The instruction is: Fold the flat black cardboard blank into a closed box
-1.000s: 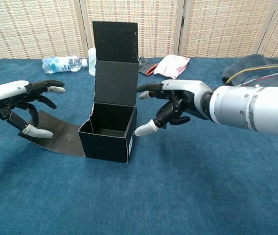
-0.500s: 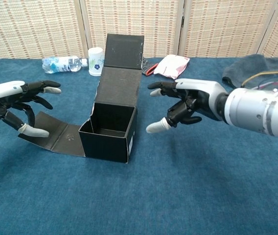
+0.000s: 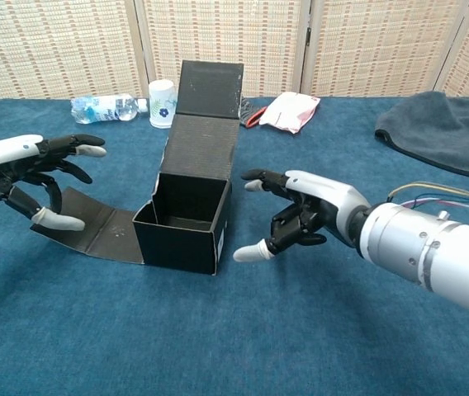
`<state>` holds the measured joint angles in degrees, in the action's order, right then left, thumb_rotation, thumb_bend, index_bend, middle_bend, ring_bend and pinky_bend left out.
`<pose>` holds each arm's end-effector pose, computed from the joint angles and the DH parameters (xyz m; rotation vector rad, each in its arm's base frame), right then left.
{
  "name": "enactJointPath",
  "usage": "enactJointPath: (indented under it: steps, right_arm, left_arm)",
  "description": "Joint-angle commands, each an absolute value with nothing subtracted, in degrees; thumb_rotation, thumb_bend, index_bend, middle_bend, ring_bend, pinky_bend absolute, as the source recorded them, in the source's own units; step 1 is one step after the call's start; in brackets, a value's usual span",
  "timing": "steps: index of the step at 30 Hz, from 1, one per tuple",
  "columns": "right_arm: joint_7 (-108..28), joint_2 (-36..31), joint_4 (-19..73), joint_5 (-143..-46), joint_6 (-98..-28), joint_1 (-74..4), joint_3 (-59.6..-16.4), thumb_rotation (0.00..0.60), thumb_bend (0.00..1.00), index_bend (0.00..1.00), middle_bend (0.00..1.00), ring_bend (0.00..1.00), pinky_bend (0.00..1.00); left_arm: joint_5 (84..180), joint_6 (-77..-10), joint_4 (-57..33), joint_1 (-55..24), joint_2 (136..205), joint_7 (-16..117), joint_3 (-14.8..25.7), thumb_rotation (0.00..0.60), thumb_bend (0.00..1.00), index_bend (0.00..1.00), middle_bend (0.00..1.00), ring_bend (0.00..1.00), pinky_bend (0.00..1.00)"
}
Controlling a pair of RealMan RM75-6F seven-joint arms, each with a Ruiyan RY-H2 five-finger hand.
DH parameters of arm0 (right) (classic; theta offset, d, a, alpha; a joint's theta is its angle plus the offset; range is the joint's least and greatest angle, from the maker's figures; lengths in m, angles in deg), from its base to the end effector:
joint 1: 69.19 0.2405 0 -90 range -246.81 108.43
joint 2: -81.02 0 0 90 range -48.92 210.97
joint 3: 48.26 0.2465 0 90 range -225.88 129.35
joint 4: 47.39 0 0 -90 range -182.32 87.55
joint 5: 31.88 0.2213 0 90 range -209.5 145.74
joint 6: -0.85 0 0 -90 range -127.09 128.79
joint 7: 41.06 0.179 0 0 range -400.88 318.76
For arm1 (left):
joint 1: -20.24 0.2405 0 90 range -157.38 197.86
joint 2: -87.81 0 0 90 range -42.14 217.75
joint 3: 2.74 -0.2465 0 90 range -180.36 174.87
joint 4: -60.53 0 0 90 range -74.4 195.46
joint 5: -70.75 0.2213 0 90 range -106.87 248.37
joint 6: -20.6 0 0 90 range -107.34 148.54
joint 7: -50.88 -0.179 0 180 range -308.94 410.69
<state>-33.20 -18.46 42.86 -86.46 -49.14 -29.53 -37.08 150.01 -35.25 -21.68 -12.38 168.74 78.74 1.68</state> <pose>-0.0956 -0.3065 -0.1174 1.5772 -1.9256 1.1669 -0.2130 0.3374 -0.0086 -1.6306 -1.5538 -1.1916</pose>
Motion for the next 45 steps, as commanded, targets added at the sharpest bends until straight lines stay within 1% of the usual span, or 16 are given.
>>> enactJointPath:
  steps: [1,13,24,32,35,36,38,42,45]
  right_arm:
    - [-32.84,-20.61,40.09,-87.23,-48.88,-29.39,-36.6,0.6,0.0,0.0,0.03,0.7,0.98]
    - [-32.18,-25.05,32.84,-89.53,-46.1,-27.84,-35.13,0.6,0.0,0.0,0.04,0.7,0.98]
    - [-33.18,-27.15,29.7,-88.93,-44.19,-26.42,-33.59,0.6,0.0,0.0,0.07,0.7,0.98]
    - [-33.4,-28.89,27.44,-89.76,-44.39,-26.09,-33.08,0.6,0.0,0.0,0.1,0.7,0.98]
    - [-33.08,-29.68,26.37,-90.31,-44.61,-25.98,-32.74,0.6,0.06,0.0,0.13,0.7,0.98]
    - [-32.98,-29.99,25.98,-90.52,-44.82,-25.97,-32.61,0.6,0.1,0.01,0.15,0.7,0.99]
    - [-33.01,-30.84,24.91,-91.07,-45.56,-25.95,-32.41,0.6,0.15,0.04,0.19,0.71,0.99]
    - [-33.43,-31.94,23.33,-91.51,-46.2,-25.88,-32.19,0.6,0.29,0.21,0.3,0.76,1.0]
    - [-32.94,-31.71,23.41,-91.62,-45.86,-26.04,-31.86,0.6,0.33,0.28,0.35,0.78,1.0]
  left_arm:
    - [150.11,-35.4,-21.74,-12.16,168.5,79.15,1.71,0.6,0.07,0.0,0.0,0.21,0.5]
    - [150.53,-35.67,-21.18,-11.78,168.25,80.64,2.06,0.6,0.07,0.0,0.0,0.21,0.5]
    - [150.82,-35.6,-20.4,-11.76,168.4,81.77,2.32,0.6,0.07,0.0,0.0,0.21,0.5]
    - [151.31,-35.82,-19.56,-11.63,168.3,82.94,2.33,0.6,0.07,0.0,0.0,0.21,0.5]
    - [151.48,-35.98,-19.37,-11.52,168.14,83.35,2.3,0.6,0.07,0.0,0.0,0.21,0.5]
    - [151.51,-36.07,-19.32,-11.46,168.1,83.49,2.31,0.6,0.07,0.0,0.0,0.21,0.5]
    - [151.59,-36.23,-19.33,-11.33,167.9,83.89,2.31,0.6,0.07,0.0,0.0,0.21,0.5]
    - [151.55,-36.77,-19.33,-11.07,167.63,84.56,2.56,0.6,0.07,0.0,0.0,0.21,0.5]
    - [151.34,-37.2,-19.46,-10.84,167.37,85.04,2.88,0.6,0.07,0.0,0.0,0.22,0.5]
